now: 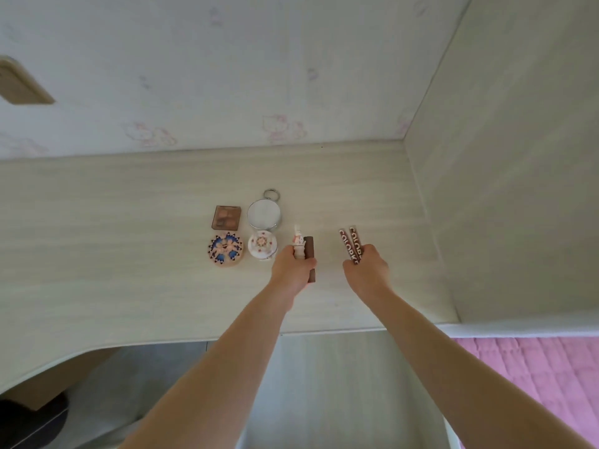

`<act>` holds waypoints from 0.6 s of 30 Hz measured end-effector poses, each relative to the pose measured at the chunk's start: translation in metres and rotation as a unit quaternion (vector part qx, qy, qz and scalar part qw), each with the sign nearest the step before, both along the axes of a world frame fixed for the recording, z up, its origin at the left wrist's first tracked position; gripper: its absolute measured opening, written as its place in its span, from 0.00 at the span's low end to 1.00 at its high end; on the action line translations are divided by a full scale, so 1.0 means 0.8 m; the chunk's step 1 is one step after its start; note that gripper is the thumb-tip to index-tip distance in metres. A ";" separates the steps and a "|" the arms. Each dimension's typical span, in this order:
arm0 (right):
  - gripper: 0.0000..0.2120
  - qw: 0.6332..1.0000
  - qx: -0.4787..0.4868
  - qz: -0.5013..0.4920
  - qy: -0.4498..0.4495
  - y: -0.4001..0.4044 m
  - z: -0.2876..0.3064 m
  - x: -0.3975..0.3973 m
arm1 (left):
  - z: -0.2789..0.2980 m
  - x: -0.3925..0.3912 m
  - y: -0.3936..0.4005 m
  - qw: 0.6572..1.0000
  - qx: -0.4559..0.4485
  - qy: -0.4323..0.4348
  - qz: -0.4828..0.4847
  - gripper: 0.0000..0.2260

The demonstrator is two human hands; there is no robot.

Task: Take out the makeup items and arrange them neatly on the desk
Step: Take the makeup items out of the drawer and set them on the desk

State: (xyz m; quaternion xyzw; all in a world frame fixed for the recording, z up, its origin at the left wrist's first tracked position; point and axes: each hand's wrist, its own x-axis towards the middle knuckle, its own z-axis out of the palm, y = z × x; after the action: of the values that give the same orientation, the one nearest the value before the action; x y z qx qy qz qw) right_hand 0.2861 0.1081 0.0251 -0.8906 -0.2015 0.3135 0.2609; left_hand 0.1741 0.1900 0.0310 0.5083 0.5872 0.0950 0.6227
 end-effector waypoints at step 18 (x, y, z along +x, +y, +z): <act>0.13 0.998 -0.034 0.044 -0.038 0.064 -0.029 -0.003 | -0.042 0.039 0.043 0.960 0.187 0.168 -0.122 0.16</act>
State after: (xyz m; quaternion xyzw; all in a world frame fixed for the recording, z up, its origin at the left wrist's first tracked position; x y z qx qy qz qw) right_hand 0.2840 0.1595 0.0021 -0.9006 -0.2394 0.2967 0.2088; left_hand 0.2053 0.2248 -0.0023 0.6922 0.5889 0.0398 0.4153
